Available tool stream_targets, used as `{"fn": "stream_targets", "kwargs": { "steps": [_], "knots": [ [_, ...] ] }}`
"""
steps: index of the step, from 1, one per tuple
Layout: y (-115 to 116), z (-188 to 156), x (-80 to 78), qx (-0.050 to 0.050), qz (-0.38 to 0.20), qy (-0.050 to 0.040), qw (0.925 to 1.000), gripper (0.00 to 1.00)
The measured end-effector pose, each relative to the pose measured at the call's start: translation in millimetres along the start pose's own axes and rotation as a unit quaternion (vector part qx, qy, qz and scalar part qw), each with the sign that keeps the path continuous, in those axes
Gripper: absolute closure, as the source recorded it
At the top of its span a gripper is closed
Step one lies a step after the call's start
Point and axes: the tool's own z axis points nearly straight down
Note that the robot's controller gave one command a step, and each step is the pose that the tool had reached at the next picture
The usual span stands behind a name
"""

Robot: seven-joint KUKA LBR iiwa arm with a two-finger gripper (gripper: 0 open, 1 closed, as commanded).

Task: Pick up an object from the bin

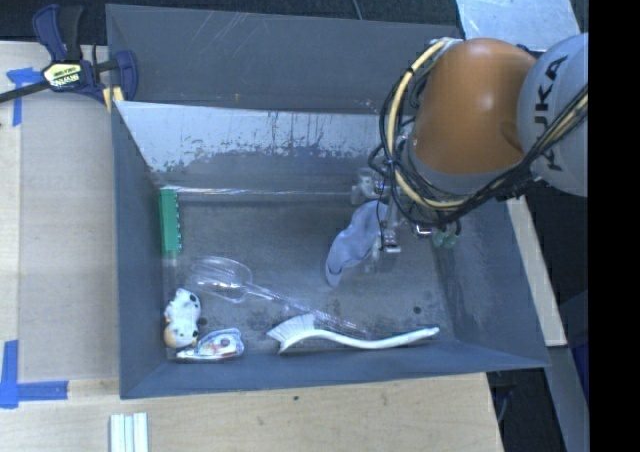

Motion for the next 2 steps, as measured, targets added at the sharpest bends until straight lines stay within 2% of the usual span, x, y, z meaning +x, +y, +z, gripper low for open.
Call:
{"fn": "stream_targets", "kwargs": {
  "steps": [1, 2],
  "knots": [
    [-5.2, 15.6, -2.0, -0.002, -0.071, -0.0007, 0.9975, 0.00],
    [23.2, 42.3, -4.1, -0.001, 0.001, -0.0003, 1.0000, 0.00]
  ]
}}
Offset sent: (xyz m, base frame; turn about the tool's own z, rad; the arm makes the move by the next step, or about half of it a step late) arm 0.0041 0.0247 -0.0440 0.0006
